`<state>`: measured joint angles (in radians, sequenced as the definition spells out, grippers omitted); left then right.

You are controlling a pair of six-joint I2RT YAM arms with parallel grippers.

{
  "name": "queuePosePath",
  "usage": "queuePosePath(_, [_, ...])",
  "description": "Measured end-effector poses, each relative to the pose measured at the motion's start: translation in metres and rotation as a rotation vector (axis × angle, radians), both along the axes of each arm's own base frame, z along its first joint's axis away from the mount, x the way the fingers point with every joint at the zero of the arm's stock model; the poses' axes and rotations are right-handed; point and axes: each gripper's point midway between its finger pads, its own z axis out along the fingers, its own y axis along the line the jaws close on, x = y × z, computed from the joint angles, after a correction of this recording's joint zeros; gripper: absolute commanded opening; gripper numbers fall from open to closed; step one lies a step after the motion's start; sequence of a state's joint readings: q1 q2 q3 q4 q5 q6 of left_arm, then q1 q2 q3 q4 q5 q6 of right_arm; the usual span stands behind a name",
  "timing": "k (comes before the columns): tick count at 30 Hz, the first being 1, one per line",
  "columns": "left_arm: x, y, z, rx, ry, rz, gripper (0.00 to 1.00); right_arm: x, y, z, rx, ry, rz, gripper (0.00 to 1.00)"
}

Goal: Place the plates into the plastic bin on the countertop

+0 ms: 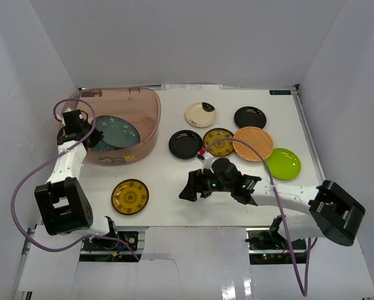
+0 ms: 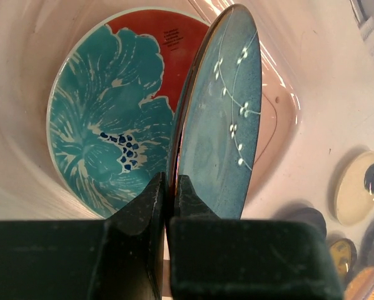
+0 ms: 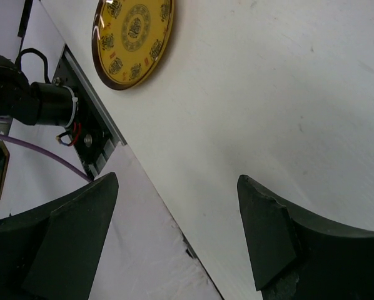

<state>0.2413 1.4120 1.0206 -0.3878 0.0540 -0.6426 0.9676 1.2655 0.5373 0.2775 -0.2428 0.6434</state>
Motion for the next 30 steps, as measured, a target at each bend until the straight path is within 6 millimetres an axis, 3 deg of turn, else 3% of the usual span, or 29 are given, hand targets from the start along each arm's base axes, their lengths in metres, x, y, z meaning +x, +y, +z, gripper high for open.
queuePosePath(5, [0.002, 0.001, 0.0, 0.021, -0.015, -0.015, 0.48, 0.005, 0.046, -0.011, -0.006, 0.0, 0.006, 0.75])
queuePosePath(6, [0.003, 0.002, 0.0, 0.023, -0.019, -0.015, 0.62, 0.007, 0.056, -0.015, -0.003, 0.007, 0.001, 0.74])
queuePosePath(10, [0.002, 0.002, -0.003, 0.032, -0.023, -0.021, 0.9, 0.01, 0.08, -0.038, 0.001, 0.066, -0.031, 0.68])
queuePosePath(12, [0.004, 0.002, -0.001, 0.039, -0.041, -0.024, 0.96, 0.011, 0.087, -0.052, -0.007, 0.104, -0.053, 0.68])
queuePosePath(14, [0.003, 0.0, 0.005, 0.038, -0.066, -0.029, 0.98, 0.012, 0.096, -0.061, -0.004, 0.134, -0.071, 0.68])
queuePosePath(21, [-0.007, 0.0, 0.04, 0.075, -0.179, -0.017, 0.98, 0.02, 0.146, -0.058, 0.09, 0.18, -0.094, 0.67])
queuePosePath(24, [-0.017, -0.002, 0.061, 0.095, -0.245, -0.011, 0.98, 0.02, 0.165, -0.059, 0.125, 0.206, -0.094, 0.59])
queuePosePath(27, [-0.025, -0.016, 0.082, 0.093, -0.321, -0.054, 0.91, 0.019, 0.177, -0.064, 0.136, 0.229, -0.098, 0.32])
queuePosePath(28, [-0.028, -0.024, 0.089, 0.087, -0.342, -0.08, 0.89, 0.018, 0.178, -0.068, 0.137, 0.245, -0.101, 0.14])
queuePosePath(30, [-0.034, -0.049, 0.103, 0.072, -0.388, -0.17, 0.85, 0.017, 0.174, -0.075, 0.122, 0.258, -0.121, 0.08])
